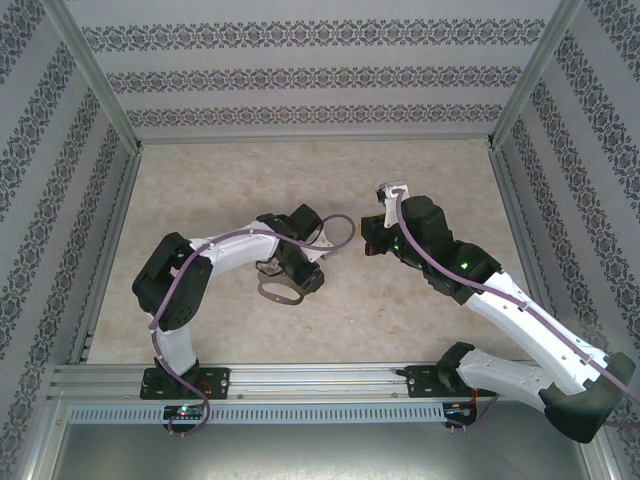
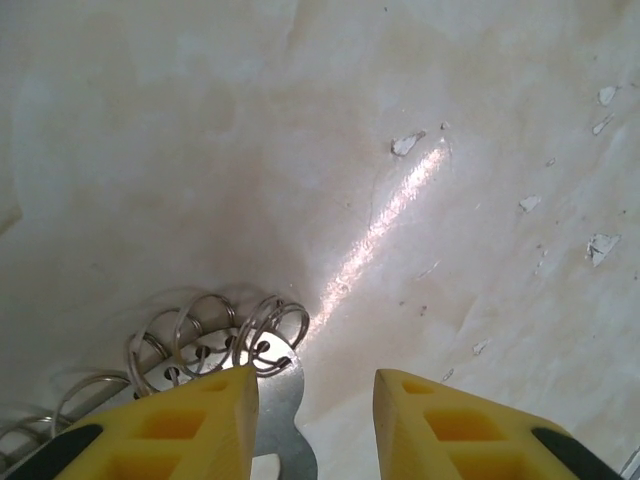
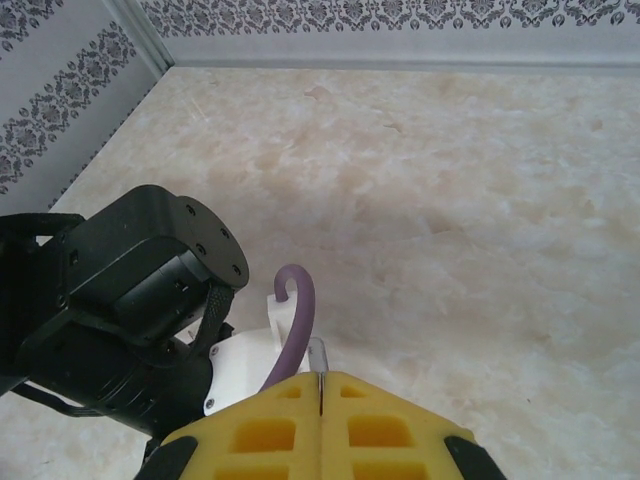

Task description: Put the keys on the keyring

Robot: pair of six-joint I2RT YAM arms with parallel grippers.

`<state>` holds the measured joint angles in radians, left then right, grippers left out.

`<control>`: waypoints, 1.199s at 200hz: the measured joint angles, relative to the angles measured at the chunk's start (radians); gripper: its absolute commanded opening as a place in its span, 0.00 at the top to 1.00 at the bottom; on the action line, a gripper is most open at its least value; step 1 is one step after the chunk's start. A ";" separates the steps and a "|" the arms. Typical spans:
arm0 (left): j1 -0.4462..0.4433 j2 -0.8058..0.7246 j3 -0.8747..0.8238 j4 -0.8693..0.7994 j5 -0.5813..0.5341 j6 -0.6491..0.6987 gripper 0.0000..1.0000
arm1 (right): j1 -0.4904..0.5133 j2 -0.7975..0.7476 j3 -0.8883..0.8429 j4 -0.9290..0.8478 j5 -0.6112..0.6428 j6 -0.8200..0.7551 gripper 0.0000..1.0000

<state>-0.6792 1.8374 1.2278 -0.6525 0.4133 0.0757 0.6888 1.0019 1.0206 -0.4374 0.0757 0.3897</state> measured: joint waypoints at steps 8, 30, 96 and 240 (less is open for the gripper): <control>-0.002 0.000 -0.004 0.000 0.001 -0.006 0.65 | 0.000 0.000 0.000 0.000 0.000 0.001 1.00; -0.002 0.004 -0.010 0.003 0.000 -0.018 0.65 | 0.000 0.000 0.000 0.000 0.000 0.001 1.00; -0.002 0.040 -0.017 0.039 -0.007 -0.032 0.65 | 0.000 -0.002 0.000 0.000 0.001 0.001 1.00; -0.080 0.050 -0.010 0.090 -0.116 -0.036 0.71 | 0.000 -0.039 -0.026 0.000 0.015 0.014 1.00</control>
<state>-0.7593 1.8877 1.2179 -0.5621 0.2970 0.0399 0.6891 0.9634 0.9943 -0.4377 0.0906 0.4038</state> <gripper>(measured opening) 0.304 0.064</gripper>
